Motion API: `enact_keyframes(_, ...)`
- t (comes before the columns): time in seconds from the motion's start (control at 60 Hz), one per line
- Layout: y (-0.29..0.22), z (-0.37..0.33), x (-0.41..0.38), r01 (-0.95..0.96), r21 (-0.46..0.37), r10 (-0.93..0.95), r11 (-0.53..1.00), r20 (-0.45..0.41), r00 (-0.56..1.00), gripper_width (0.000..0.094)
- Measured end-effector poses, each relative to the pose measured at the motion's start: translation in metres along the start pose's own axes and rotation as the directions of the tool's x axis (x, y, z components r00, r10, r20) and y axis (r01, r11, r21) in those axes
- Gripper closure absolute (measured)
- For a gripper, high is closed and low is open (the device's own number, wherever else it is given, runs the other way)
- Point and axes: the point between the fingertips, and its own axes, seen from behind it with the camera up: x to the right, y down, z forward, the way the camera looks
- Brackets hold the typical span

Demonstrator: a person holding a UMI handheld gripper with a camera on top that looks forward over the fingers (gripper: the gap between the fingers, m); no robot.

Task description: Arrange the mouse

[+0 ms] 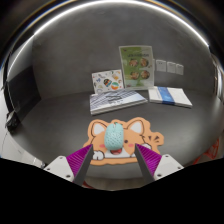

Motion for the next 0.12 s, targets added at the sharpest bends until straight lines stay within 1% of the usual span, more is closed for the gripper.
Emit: enact_keyframes(0.117,0.019,-0.039,0.033,0.005,-0.014,-0.006,1.000,-0.039,0.999,0.0080)
